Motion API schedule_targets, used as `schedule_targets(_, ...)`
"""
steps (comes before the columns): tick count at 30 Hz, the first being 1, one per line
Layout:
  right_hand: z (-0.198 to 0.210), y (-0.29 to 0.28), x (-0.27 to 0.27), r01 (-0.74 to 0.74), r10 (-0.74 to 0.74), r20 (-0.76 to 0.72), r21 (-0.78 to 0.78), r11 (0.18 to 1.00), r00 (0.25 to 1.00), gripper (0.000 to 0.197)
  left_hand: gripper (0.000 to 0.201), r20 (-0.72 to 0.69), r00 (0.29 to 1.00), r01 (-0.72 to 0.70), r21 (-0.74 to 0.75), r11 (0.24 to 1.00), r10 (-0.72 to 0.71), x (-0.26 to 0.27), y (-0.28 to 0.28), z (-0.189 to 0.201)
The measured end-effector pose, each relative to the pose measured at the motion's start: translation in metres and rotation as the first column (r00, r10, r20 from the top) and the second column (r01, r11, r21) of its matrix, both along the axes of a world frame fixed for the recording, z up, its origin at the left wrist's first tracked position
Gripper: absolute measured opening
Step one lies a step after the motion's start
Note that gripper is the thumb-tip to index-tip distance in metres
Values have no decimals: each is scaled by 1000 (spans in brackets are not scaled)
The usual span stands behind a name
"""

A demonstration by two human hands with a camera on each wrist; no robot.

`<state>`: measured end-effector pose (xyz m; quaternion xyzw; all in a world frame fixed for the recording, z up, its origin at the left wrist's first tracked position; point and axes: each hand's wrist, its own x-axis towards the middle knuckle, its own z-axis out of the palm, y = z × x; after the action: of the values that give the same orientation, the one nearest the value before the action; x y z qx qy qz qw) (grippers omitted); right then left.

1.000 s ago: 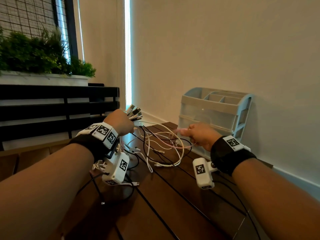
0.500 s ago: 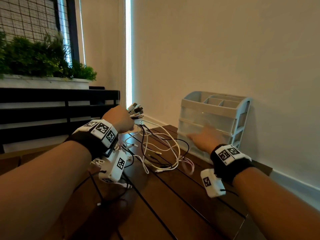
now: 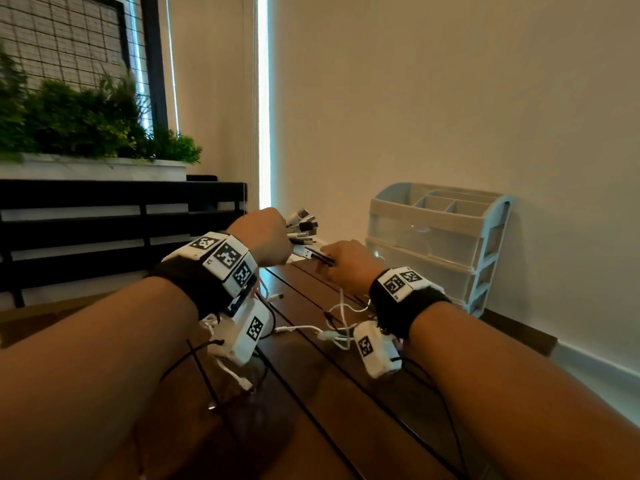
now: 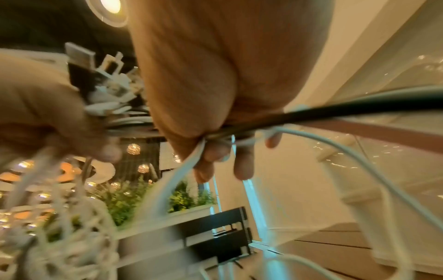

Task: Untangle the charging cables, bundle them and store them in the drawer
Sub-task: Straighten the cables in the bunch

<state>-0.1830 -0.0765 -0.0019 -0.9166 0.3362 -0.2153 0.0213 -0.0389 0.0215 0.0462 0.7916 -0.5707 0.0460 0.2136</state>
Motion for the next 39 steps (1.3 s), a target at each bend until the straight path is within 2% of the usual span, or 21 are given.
schedule_targets(2, -6, -17, -19, 106, -116, -90, -108, 989, 989, 15, 14, 39, 998, -44, -1, 999, 44, 15, 4, 4)
schedule_targets(3, -10, -28, -31, 149, -158, -85, -106, 983, 984, 11, 16, 43, 997, -70, -9, 997, 71, 24, 7, 7)
schedule_targets(6, -25, -47, -61, 200, -199, -31, 20, 980, 979, 14, 24, 39, 991, -129, -22, 991, 130, 46, 10, 10)
schedule_targets(9, -33, -52, -69, 217, -216, -19, 55, 975, 976, 16, 27, 18, 991, -132, 5, 991, 132, 52, 5, 3)
schedule_targets(12, -29, -59, -72, 254, -254, 5, -71, 965, 967, 17, 25, 0, 989, -148, 16, 989, 148, 54, -1, -10)
schedule_targets(14, -24, -64, -73, 315, -311, 53, -222, 923, 949, 16, 19, -14, 987, -162, 3, 987, 162, 56, -7, -21)
schedule_targets(16, -19, -63, -73, 355, -335, 119, -275, 893, 935, 14, 15, -34, 987, -160, -20, 987, 160, 57, -11, -29)
schedule_targets(17, -18, -63, -72, 358, -348, 88, -258, 897, 934, 13, 14, -37, 987, -156, -33, 987, 155, 57, -12, -31)
schedule_targets(19, -19, -58, -69, 355, -370, -166, -113, 928, 914, 11, 13, -15, 991, -137, -48, 989, 136, 55, -15, -37)
schedule_targets(21, -22, -56, -65, 378, -314, -387, 98, 921, 867, 42, 11, 29, 993, -109, -42, 993, 110, 50, -19, -44)
schedule_targets(22, -22, -53, -62, 378, -283, -416, 165, 911, 864, 54, 10, 45, 994, -97, -42, 994, 99, 47, -22, -49)
schedule_targets(23, -21, -51, -58, 360, -263, -416, 174, 917, 870, 58, 9, 52, 994, -95, -49, 994, 98, 46, -25, -53)
schedule_targets(25, -20, -48, -53, 302, -218, -401, 159, 940, 890, 48, 12, 14, 993, -115, -90, 989, 117, 49, -28, -57)
schedule_targets(30, -18, -52, -62, 255, -169, -312, 260, 931, 935, 9, 14, -110, 980, -182, -167, 969, 165, 64, -24, -52)
schedule_targets(32, -16, -56, -65, 247, -199, -218, 222, 943, 955, 17, 15, -114, 980, -180, -158, 971, 163, 65, -22, -51)
schedule_targets(34, -15, -55, -65, 266, -247, -133, 152, 952, 960, 9, 14, -105, 986, -145, -135, 980, 132, 59, -21, -52)
schedule_targets(35, -12, -52, -64, 268, -250, -145, 126, 955, 957, 17, 15, -92, 990, -120, -123, 985, 109, 55, -22, -53)
schedule_targets(37, -7, -43, -58, 235, -193, -238, 160, 959, 952, 69, 20, -55, 996, -69, -86, 994, 64, 47, -23, -55)
schedule_targets(38, -1, -34, -53, 181, -136, -199, 229, 956, 970, 86, 21, -37, 998, -46, -68, 997, 44, 42, -24, -56)
schedule_targets(39, 6, -23, -45, 88, -60, -99, 303, 949, 993, 95, 21, -22, 999, -30, -53, 998, 29, 38, -25, -56)
